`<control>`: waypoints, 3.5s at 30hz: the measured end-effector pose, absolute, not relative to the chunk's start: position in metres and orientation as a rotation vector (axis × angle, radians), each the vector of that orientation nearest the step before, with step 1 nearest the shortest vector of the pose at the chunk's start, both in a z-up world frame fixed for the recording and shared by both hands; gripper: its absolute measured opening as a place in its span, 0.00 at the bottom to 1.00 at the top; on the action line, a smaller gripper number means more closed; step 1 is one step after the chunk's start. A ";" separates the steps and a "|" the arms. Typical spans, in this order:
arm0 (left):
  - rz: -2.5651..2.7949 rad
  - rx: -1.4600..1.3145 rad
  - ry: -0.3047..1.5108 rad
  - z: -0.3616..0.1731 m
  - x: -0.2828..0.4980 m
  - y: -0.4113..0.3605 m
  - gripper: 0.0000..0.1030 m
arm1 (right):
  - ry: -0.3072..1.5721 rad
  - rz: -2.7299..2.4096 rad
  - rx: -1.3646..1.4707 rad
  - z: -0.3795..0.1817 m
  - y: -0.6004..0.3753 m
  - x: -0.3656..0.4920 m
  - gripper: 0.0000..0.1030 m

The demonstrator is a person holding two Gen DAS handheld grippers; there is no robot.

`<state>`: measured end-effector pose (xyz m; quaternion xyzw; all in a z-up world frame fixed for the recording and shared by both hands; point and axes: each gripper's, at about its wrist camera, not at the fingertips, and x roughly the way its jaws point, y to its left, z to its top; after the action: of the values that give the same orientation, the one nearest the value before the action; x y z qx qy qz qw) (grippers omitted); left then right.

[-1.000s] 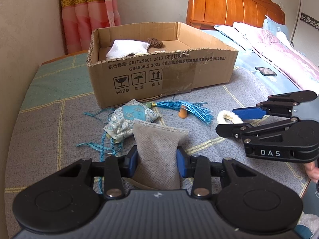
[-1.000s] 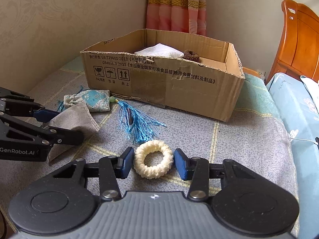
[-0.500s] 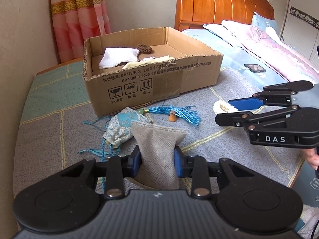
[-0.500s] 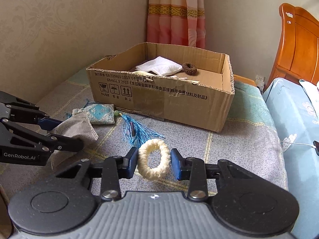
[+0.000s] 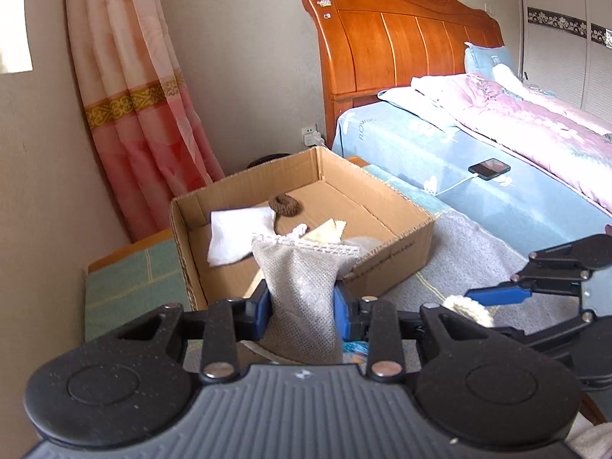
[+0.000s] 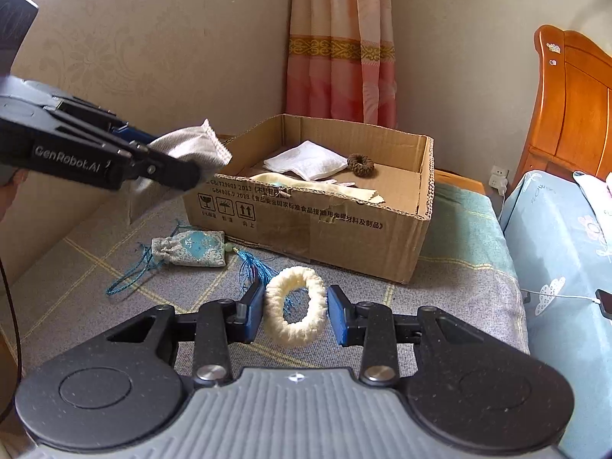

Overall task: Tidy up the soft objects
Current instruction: 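Drop the grey sachet into the box with the left gripper while the right gripper carries the hair tie there, then release the cream hair tie into the box with the right gripper, then move the right gripper to the patterned blue pouch and grasp it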

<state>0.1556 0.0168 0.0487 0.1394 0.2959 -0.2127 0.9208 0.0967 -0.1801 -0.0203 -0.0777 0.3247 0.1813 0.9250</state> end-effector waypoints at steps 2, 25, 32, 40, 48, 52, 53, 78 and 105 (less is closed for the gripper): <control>-0.423 0.301 0.595 0.056 0.175 0.013 0.31 | 0.659 0.367 -0.161 -0.019 -0.181 0.095 0.40; -0.278 0.222 0.624 0.047 0.208 0.032 0.97 | 0.649 0.329 -0.186 -0.007 -0.186 0.107 0.40; -0.194 0.160 0.555 0.047 0.144 0.056 0.99 | 0.619 0.337 -0.204 0.011 -0.180 0.118 0.40; -0.164 0.112 0.559 0.023 0.102 0.070 0.99 | 0.569 0.339 -0.266 0.043 -0.164 0.166 0.40; -0.170 0.123 0.611 0.010 0.084 0.073 0.99 | 0.570 0.304 -0.334 0.057 -0.142 0.238 0.40; -0.162 0.120 0.619 0.007 0.083 0.075 0.99 | 0.610 0.267 -0.335 0.050 -0.138 0.274 0.44; -0.161 0.118 0.618 0.007 0.083 0.076 0.99 | 0.616 0.260 -0.327 0.048 -0.138 0.280 0.52; -0.002 0.076 0.704 -0.012 0.092 0.109 0.99 | 0.683 0.392 -0.322 0.020 -0.105 0.193 0.99; 0.079 0.002 0.752 -0.024 0.093 0.142 0.99 | 0.837 0.647 -0.233 -0.080 -0.039 0.192 0.99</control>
<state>0.0931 0.1415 -0.0242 0.0011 0.3670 0.0386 0.9294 0.1921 -0.0387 -0.0802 -0.1108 0.3983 0.3081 0.8568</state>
